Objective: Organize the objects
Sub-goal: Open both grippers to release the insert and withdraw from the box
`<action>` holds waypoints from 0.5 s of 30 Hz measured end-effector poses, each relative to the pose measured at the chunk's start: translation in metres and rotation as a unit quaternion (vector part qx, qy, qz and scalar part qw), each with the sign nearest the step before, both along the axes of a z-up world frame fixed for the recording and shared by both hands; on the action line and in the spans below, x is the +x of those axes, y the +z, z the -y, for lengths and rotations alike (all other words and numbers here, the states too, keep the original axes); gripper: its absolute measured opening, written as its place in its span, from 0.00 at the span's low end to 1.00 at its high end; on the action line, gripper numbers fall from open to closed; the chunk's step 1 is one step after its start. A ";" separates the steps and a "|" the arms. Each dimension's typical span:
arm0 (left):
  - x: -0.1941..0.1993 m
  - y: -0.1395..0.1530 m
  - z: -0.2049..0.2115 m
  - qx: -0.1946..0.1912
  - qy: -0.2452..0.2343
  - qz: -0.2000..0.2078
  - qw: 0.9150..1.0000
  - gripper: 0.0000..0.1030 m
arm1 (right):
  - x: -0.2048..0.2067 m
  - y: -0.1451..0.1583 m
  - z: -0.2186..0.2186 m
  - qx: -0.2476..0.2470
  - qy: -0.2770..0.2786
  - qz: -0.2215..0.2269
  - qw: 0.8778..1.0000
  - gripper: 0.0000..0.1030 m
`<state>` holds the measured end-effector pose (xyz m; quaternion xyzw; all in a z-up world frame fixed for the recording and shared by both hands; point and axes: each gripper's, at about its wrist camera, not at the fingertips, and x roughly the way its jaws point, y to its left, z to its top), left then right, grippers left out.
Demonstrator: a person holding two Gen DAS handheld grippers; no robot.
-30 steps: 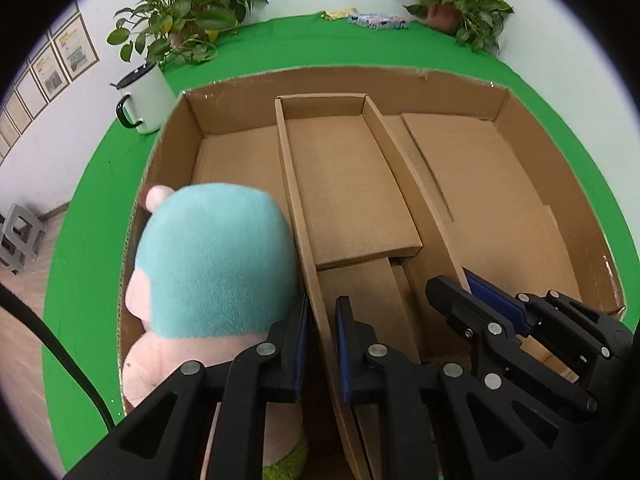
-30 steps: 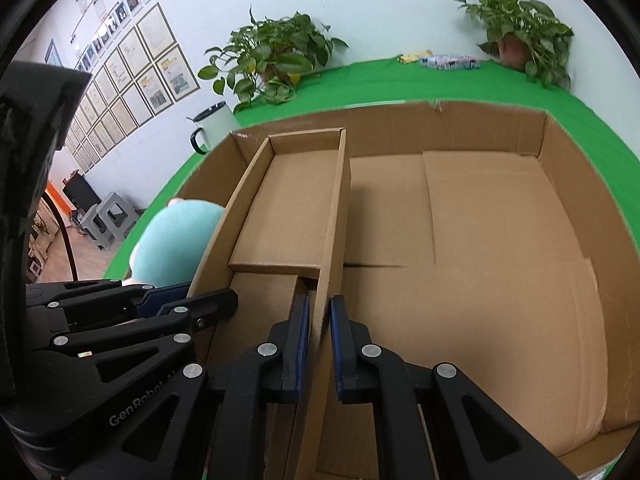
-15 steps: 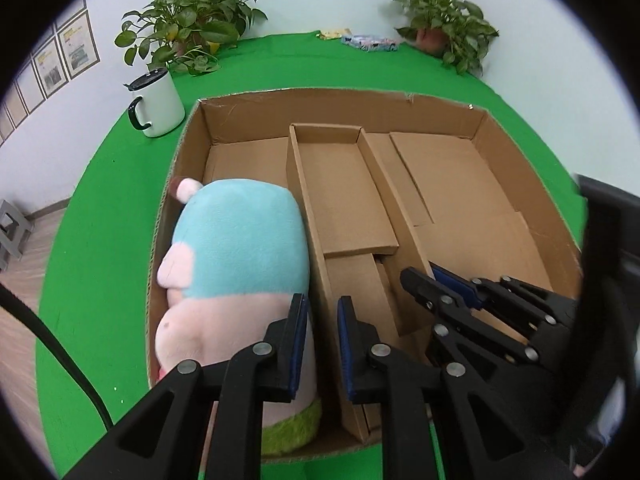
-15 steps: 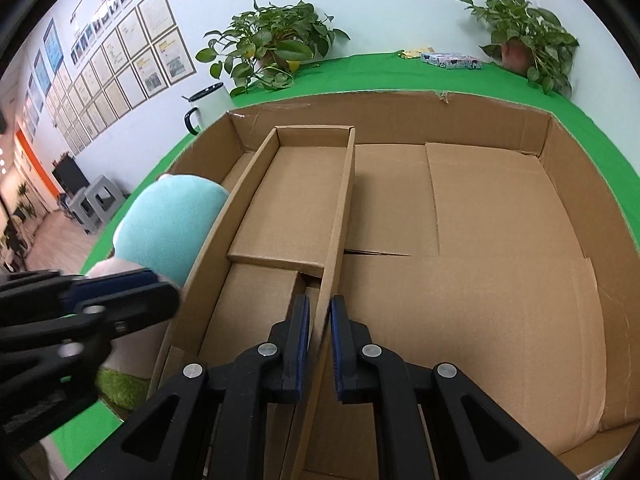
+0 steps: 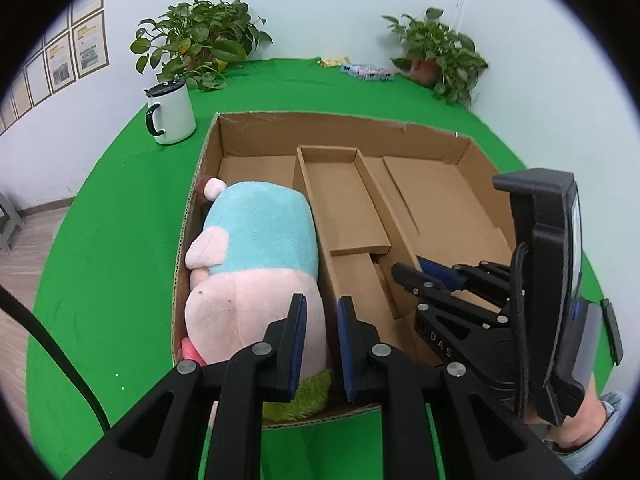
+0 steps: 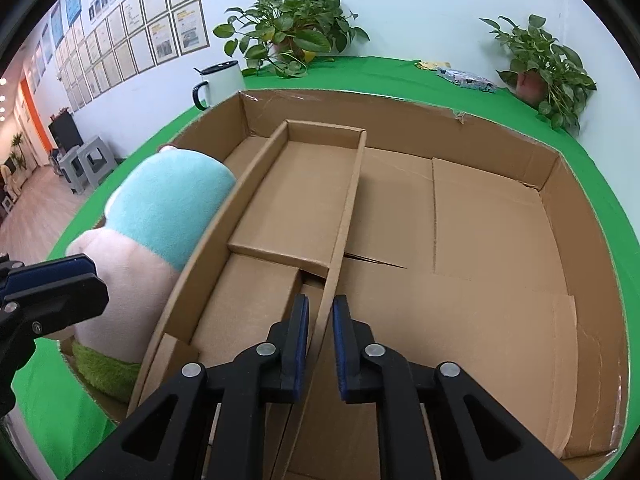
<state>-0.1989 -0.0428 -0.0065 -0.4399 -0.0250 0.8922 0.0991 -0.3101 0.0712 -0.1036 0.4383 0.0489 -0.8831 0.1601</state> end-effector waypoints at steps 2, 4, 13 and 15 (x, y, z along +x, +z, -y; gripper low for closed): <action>0.006 0.005 0.001 -0.006 0.006 -0.022 1.000 0.30 | 0.004 0.005 -0.001 -0.004 0.002 -0.013 1.000 0.13; 0.012 0.011 0.002 -0.002 0.009 -0.043 0.999 0.37 | 0.011 0.014 -0.005 -0.011 0.005 -0.031 0.999 0.17; 0.061 0.050 -0.001 -0.010 0.040 -0.175 0.984 0.69 | 0.088 0.074 -0.027 -0.011 -0.002 -0.136 0.991 0.84; 0.076 0.056 -0.005 -0.013 0.043 -0.207 0.977 0.76 | 0.108 0.079 -0.037 -0.020 -0.012 -0.141 0.990 0.90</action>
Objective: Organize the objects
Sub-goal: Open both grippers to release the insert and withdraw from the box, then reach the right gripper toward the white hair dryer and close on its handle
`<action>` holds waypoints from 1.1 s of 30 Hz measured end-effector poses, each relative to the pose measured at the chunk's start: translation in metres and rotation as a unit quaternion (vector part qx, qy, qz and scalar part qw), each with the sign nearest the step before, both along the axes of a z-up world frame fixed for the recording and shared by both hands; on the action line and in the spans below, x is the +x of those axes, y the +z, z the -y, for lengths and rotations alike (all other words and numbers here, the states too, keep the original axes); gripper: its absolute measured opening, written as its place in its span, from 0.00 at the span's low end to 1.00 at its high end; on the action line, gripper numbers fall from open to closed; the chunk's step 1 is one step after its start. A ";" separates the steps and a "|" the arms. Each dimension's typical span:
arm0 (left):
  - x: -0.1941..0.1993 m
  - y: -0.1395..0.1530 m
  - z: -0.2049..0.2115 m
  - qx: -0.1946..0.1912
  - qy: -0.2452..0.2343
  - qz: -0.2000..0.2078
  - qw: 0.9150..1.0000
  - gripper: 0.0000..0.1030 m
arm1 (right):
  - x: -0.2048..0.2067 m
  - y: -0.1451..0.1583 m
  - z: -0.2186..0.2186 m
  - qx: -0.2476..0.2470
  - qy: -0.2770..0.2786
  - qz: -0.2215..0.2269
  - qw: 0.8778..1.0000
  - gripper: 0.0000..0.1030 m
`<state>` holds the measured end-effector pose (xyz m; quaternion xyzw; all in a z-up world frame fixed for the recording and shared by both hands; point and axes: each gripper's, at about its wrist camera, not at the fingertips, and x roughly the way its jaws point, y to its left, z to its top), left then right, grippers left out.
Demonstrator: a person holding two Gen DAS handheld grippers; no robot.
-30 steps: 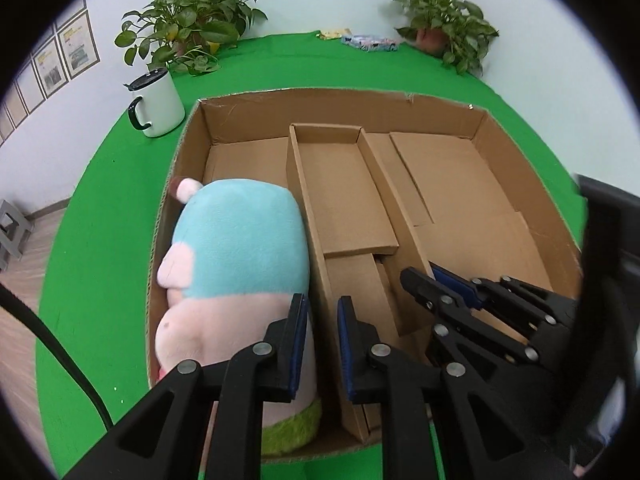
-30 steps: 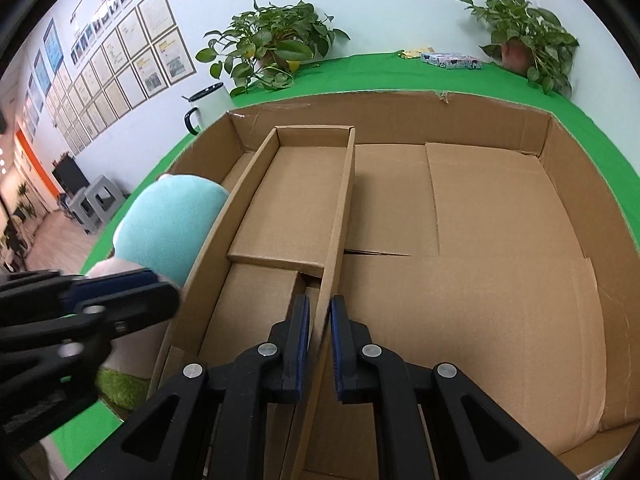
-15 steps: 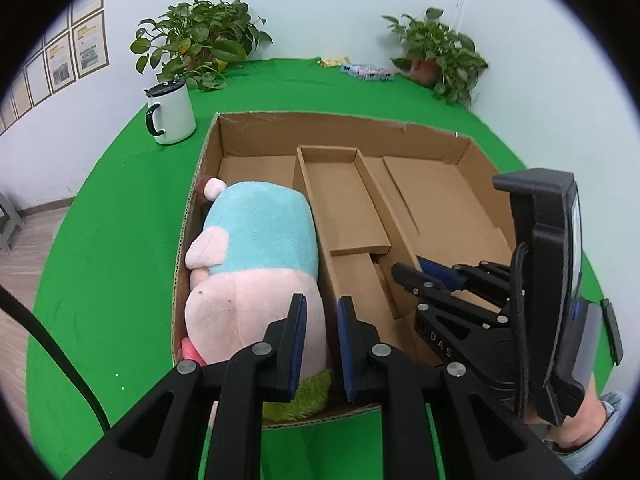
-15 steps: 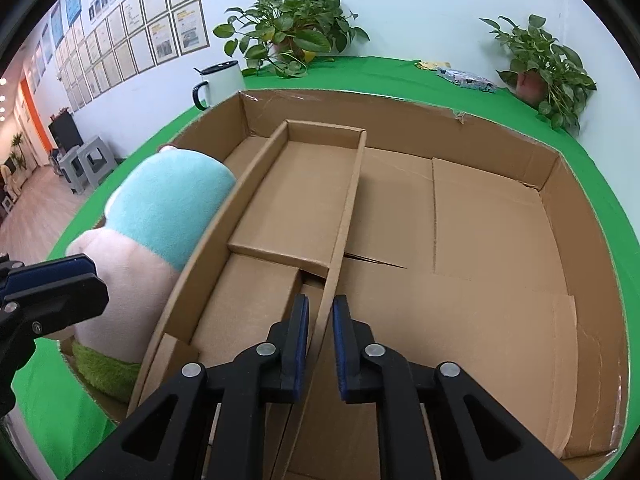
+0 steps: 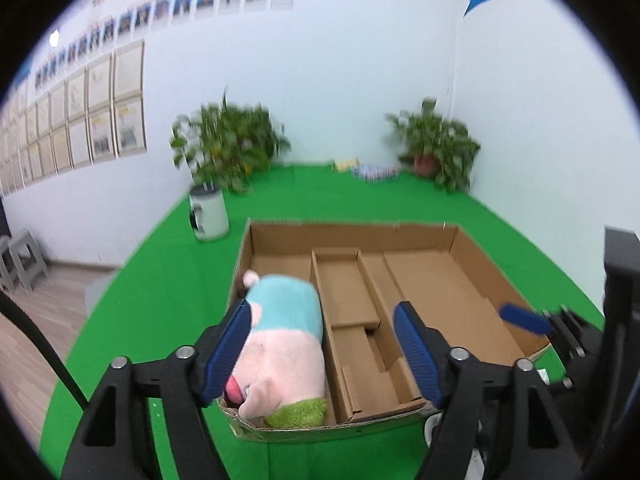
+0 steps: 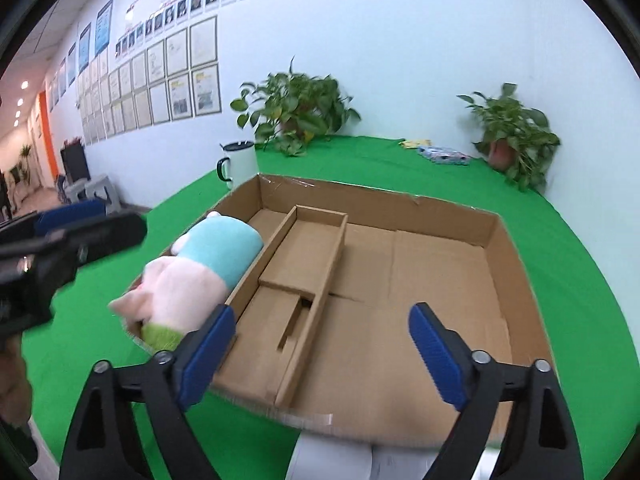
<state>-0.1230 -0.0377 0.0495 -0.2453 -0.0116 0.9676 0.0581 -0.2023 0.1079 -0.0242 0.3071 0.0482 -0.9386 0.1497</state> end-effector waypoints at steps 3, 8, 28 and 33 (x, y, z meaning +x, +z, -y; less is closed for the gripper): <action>0.025 0.007 -0.007 0.009 0.002 -0.042 0.999 0.79 | 0.038 0.009 -0.013 -0.004 -0.016 -0.021 1.000 0.96; 0.047 0.001 -0.014 0.050 -0.010 -0.034 0.998 0.80 | 0.090 0.017 -0.022 0.011 -0.028 -0.059 0.998 0.99; 0.104 -0.056 -0.031 0.053 -0.033 0.000 0.998 0.80 | 0.185 -0.049 -0.086 -0.055 -0.054 0.036 0.996 0.99; 0.094 -0.066 -0.036 0.091 -0.080 0.048 0.991 0.80 | 0.186 -0.046 -0.089 -0.062 -0.045 0.025 0.997 0.99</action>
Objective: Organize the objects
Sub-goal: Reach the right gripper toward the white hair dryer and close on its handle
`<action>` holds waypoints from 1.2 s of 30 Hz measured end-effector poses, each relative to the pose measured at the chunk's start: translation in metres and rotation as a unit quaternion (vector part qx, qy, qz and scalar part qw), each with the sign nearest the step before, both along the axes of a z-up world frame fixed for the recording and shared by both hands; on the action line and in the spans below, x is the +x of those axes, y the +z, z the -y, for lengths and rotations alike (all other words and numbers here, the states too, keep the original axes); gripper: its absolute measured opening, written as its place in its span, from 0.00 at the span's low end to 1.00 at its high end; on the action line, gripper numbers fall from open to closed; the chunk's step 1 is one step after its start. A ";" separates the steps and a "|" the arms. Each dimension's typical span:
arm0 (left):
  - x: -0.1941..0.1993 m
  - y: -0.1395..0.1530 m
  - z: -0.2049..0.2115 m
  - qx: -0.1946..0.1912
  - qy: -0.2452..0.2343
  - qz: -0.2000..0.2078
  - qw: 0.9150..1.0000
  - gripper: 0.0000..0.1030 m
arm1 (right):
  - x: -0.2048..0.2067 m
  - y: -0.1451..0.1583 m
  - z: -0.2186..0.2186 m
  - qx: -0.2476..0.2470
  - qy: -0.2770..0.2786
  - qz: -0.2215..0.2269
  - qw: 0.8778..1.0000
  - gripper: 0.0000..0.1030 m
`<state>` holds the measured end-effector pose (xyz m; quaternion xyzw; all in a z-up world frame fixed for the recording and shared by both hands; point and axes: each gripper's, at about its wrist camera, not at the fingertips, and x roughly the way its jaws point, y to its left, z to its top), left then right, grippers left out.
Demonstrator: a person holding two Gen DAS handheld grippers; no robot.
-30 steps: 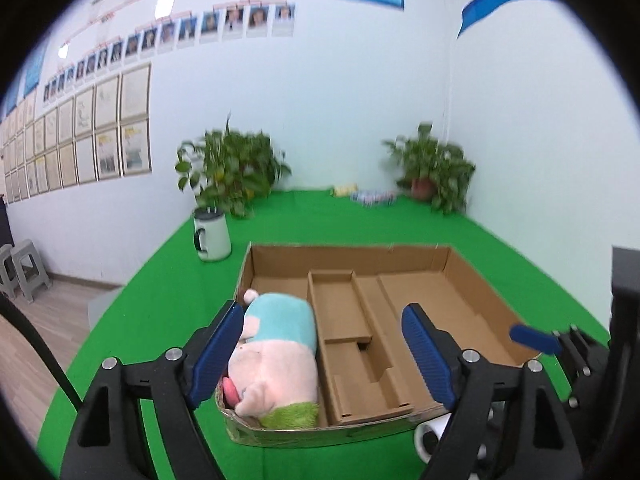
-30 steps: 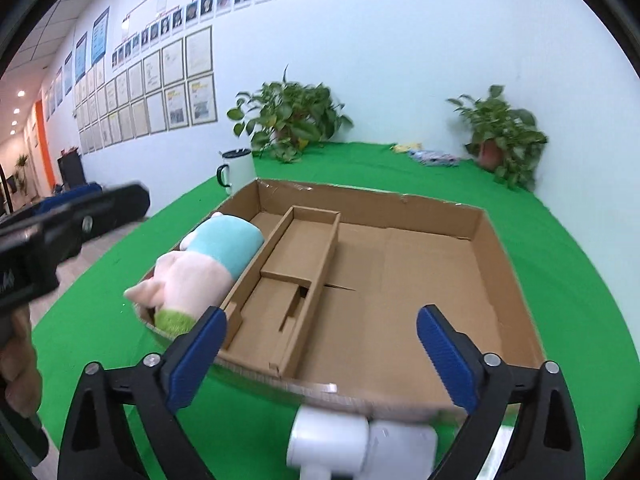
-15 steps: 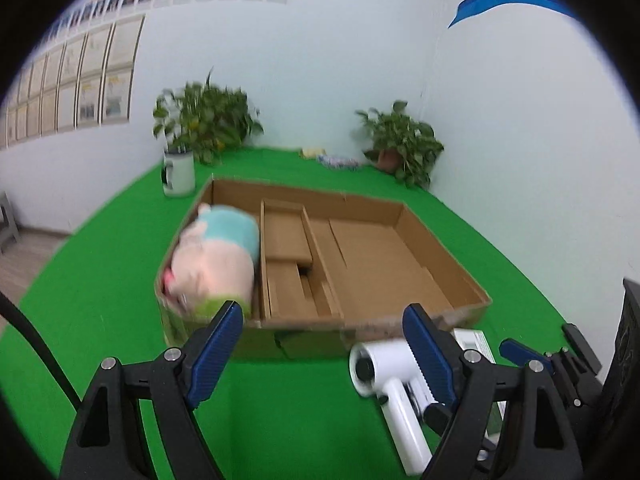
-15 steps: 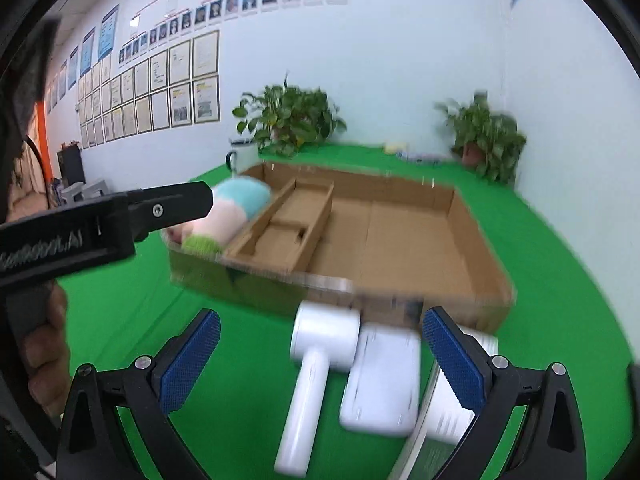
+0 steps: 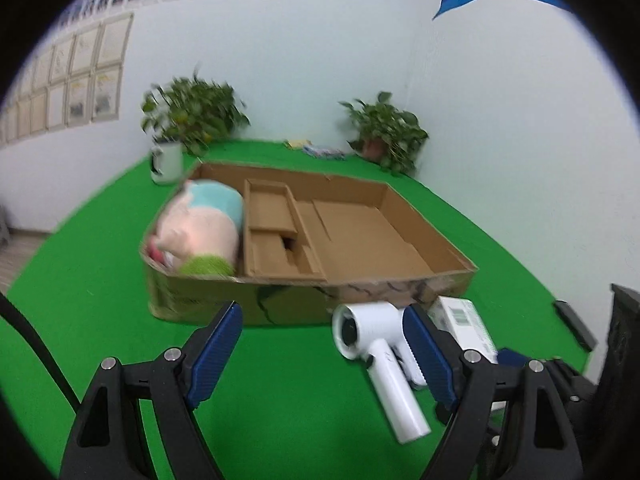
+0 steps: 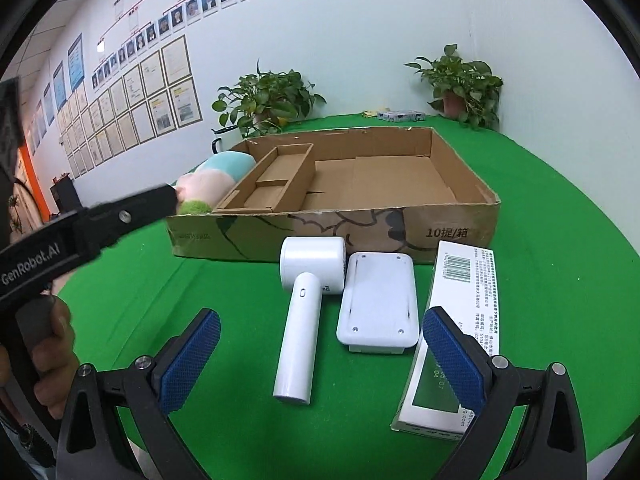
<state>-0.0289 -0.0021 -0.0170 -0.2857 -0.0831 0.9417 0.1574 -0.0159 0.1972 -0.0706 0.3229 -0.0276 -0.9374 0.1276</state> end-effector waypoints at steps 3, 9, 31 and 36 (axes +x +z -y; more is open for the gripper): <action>-0.012 -0.014 -0.001 0.047 -0.047 0.058 0.996 0.80 | -0.011 -0.006 0.007 -0.017 0.035 0.019 0.999 0.97; -0.049 -0.046 -0.009 0.128 -0.118 0.162 0.971 0.79 | -0.024 -0.026 0.015 -0.016 0.043 0.063 0.997 0.78; -0.028 -0.103 -0.025 0.196 -0.153 0.291 0.924 0.58 | 0.005 -0.061 0.048 0.037 0.074 0.142 0.986 0.27; -0.035 -0.107 -0.024 0.179 -0.137 0.299 0.927 0.34 | -0.016 -0.062 0.039 0.012 0.058 0.156 0.986 0.30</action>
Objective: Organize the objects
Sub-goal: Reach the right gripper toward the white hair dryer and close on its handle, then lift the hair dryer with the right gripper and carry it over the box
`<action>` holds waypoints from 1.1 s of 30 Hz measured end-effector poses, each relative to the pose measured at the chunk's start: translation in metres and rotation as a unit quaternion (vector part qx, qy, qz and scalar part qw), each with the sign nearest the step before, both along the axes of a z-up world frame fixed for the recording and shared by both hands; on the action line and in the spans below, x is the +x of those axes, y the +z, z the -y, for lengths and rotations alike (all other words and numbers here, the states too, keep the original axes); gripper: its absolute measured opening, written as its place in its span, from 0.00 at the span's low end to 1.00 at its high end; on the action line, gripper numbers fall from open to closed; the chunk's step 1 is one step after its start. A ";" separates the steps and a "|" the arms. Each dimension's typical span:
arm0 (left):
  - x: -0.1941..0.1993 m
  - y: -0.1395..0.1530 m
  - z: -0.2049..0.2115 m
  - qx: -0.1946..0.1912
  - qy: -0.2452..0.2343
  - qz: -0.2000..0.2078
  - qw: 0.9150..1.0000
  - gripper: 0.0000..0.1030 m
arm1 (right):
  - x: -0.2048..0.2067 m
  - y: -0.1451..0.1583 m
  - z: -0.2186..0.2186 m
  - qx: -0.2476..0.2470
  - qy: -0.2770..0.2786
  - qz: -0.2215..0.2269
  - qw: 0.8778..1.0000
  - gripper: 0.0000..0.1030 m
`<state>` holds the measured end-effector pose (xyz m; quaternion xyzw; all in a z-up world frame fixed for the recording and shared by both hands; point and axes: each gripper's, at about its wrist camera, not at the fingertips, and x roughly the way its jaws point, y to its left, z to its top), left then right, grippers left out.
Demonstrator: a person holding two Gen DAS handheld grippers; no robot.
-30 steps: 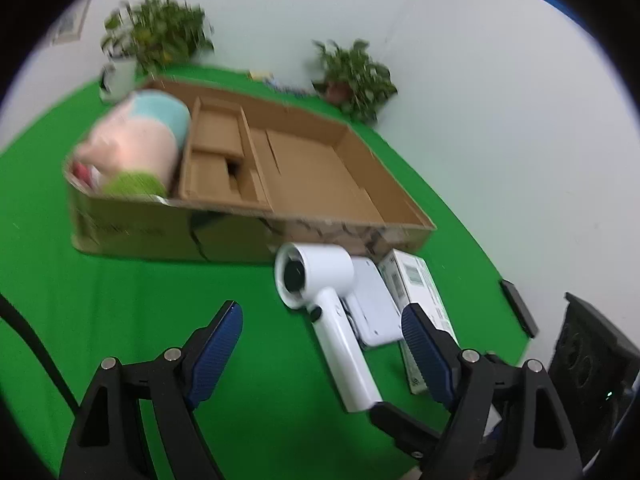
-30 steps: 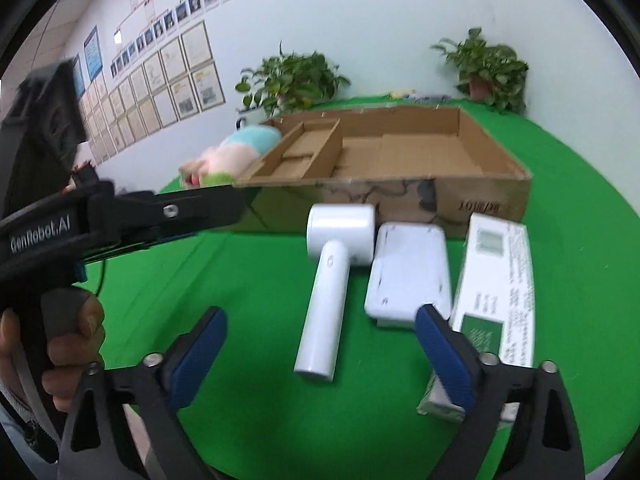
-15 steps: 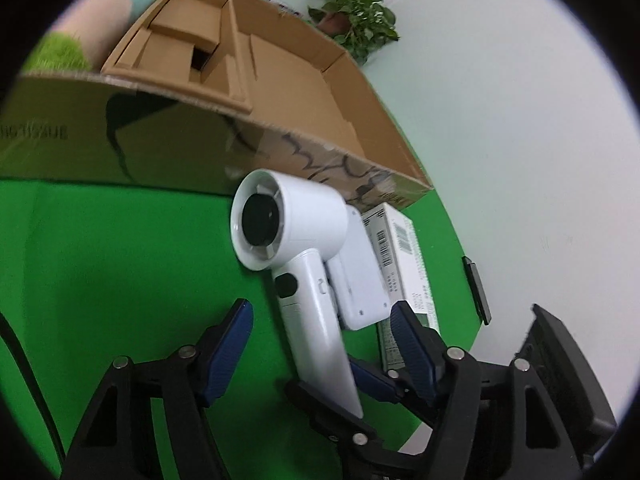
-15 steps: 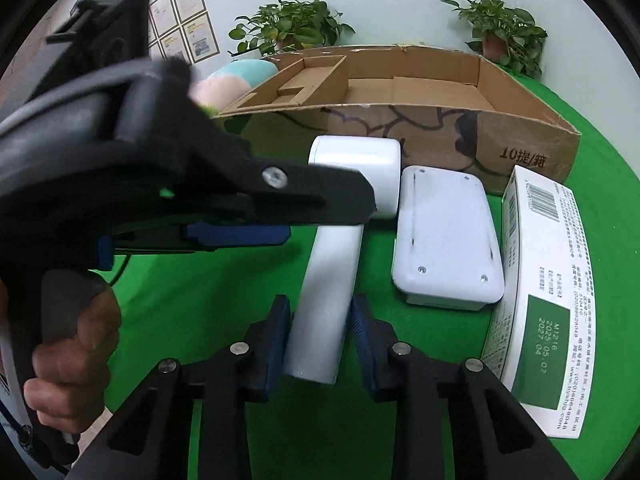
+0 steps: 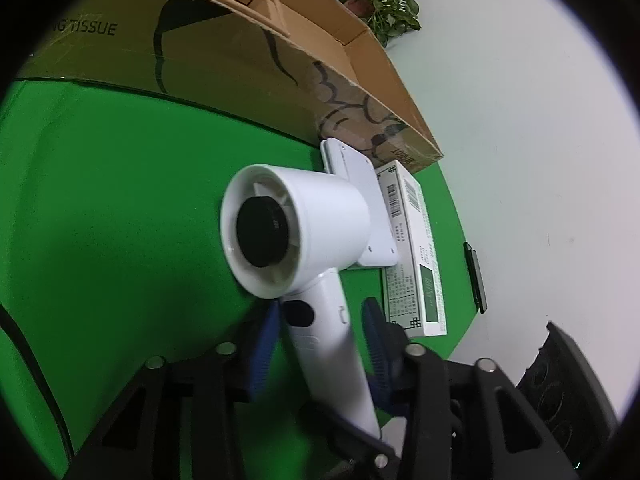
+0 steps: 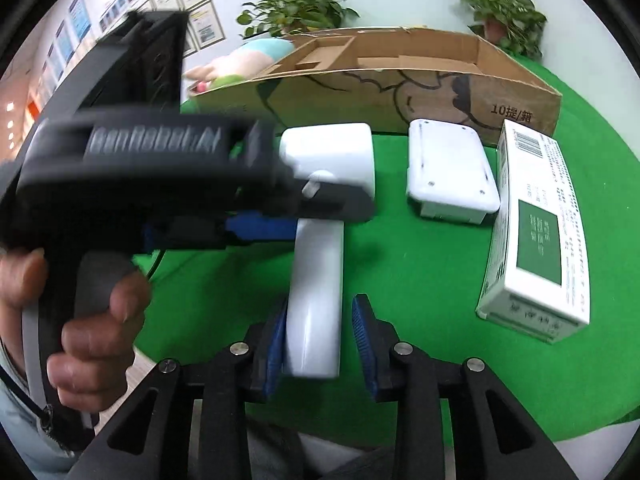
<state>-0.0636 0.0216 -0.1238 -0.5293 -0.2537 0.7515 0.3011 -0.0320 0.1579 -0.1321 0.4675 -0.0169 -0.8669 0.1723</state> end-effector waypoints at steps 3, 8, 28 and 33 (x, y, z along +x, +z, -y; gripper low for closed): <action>0.000 -0.002 0.002 0.009 0.004 0.005 1.000 0.34 | -0.012 0.000 -0.003 -0.009 -0.005 0.007 1.000 0.30; 0.006 0.003 -0.003 -0.011 -0.006 -0.014 1.000 0.33 | -0.006 -0.002 0.007 0.010 -0.002 -0.002 1.000 0.25; -0.010 0.085 -0.020 -0.023 -0.031 -0.149 0.988 0.32 | 0.010 0.069 0.007 0.030 -0.058 -0.121 0.991 0.23; -0.039 0.114 -0.033 -0.023 -0.034 -0.177 0.983 0.32 | -0.011 0.098 0.007 0.026 -0.065 -0.147 0.987 0.23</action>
